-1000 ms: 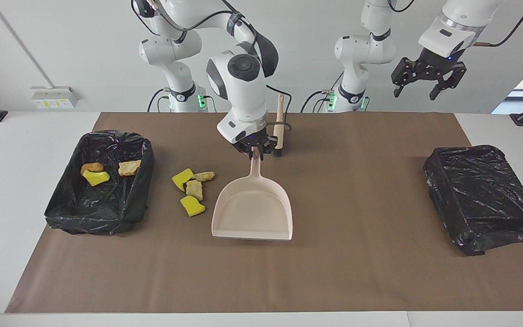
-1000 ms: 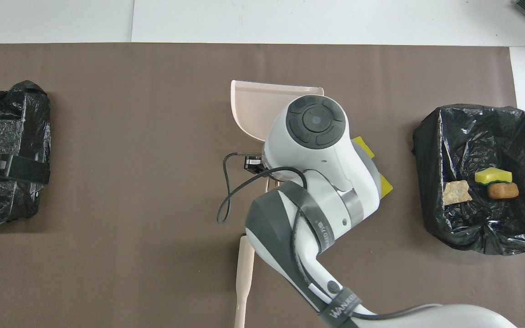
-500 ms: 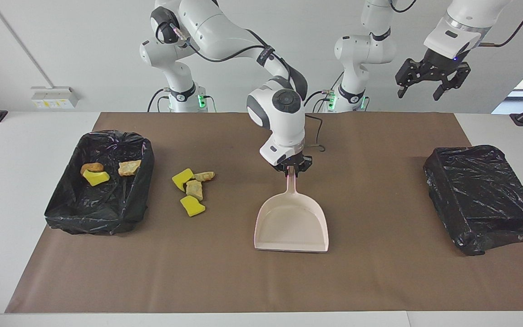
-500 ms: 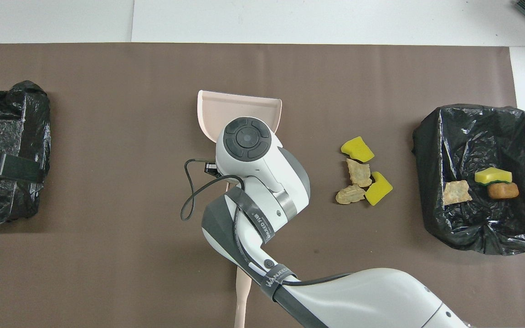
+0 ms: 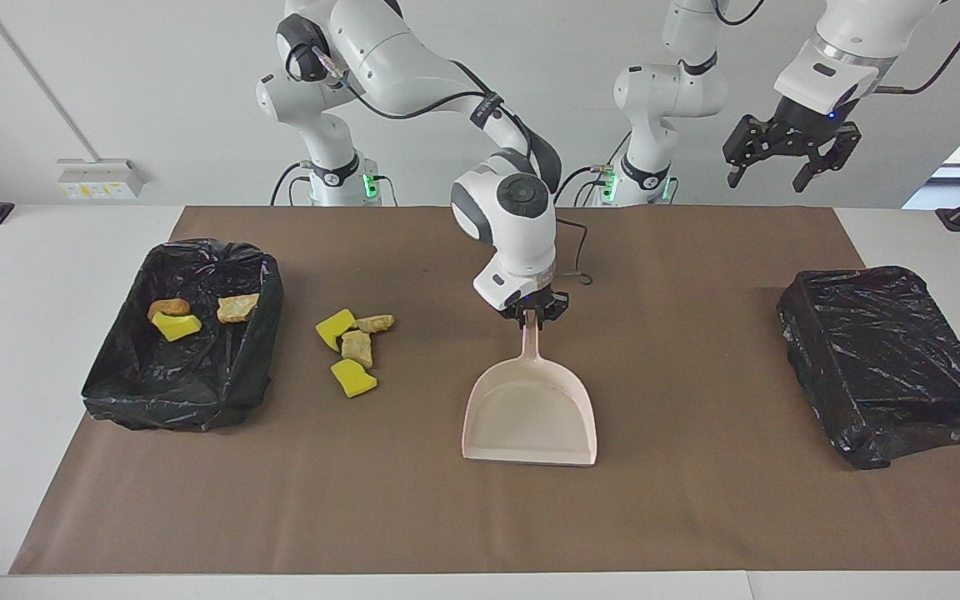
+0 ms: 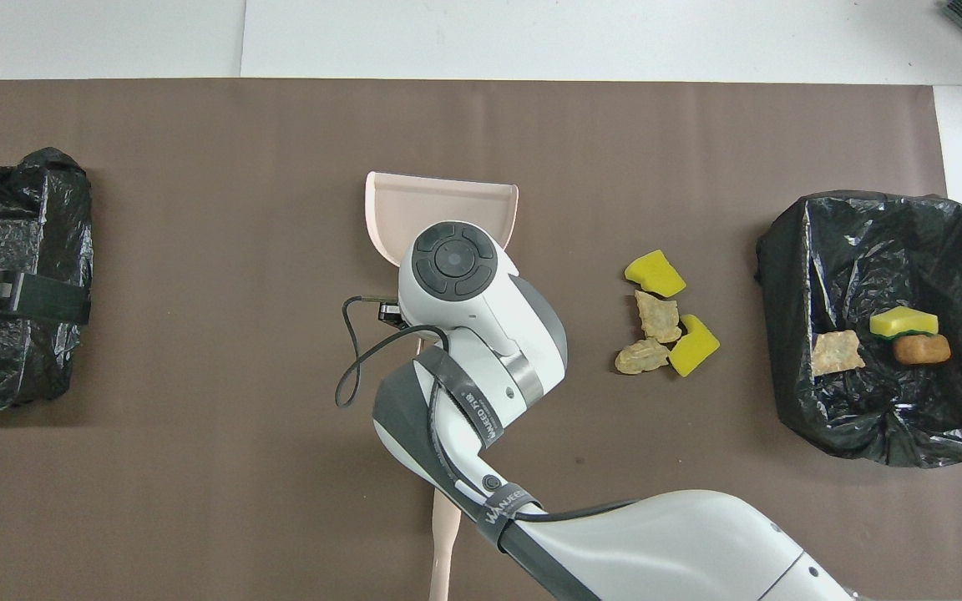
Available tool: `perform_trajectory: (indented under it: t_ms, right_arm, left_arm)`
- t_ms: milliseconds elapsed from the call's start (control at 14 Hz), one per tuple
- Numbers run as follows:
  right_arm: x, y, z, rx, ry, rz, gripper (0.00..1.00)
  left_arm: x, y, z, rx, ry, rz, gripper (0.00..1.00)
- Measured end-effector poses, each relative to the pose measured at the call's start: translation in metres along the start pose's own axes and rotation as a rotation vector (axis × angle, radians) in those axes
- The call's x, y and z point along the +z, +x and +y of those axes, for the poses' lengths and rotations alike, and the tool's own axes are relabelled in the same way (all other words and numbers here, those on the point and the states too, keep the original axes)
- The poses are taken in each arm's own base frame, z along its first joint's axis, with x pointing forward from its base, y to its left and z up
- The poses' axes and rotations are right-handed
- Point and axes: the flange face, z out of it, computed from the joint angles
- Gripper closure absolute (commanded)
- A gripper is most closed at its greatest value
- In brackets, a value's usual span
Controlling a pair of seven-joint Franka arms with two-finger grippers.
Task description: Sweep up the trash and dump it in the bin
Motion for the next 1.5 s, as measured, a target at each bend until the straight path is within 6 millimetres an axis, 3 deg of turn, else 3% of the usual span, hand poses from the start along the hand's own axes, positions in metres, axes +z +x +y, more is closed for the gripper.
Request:
perform_trajectory:
  t_ms: [214,429,571,786,929,1143,1357,1500]
  right_arm:
    - [-0.010,0.000,0.000,-0.012,0.005,0.007,0.00]
    - [-0.044,-0.002,0.015,-0.009,-0.026,-0.018,0.00]
    - [-0.081,-0.021,0.022,-0.016,-0.061,-0.061,0.00]
    - [-0.121,-0.072,0.038,-0.019,-0.063,-0.139,0.00]
    - [-0.119,-0.122,0.045,-0.041,-0.068,-0.187,0.00]
    - [-0.092,-0.189,0.051,-0.014,-0.046,-0.221,0.00]
    - [-0.065,-0.225,0.059,0.034,-0.028,-0.221,0.00]
    - [-0.040,-0.244,0.058,0.061,-0.023,-0.219,0.00]
  left_arm:
    - [0.005,0.004,0.004,0.008,0.000,-0.002,0.00]
    - [0.018,0.017,0.011,0.022,0.000,-0.001,0.00]
    - [0.027,0.030,0.018,0.034,-0.001,0.020,0.00]
    - [0.051,0.051,0.058,0.090,-0.005,0.038,0.00]
    - [0.069,0.067,0.079,0.106,-0.009,0.057,0.00]
    - [0.108,0.085,0.116,0.136,-0.014,0.056,0.00]
    - [0.155,0.092,0.162,0.152,-0.016,0.031,0.00]
    - [0.191,0.083,0.198,0.153,-0.014,0.013,0.00]
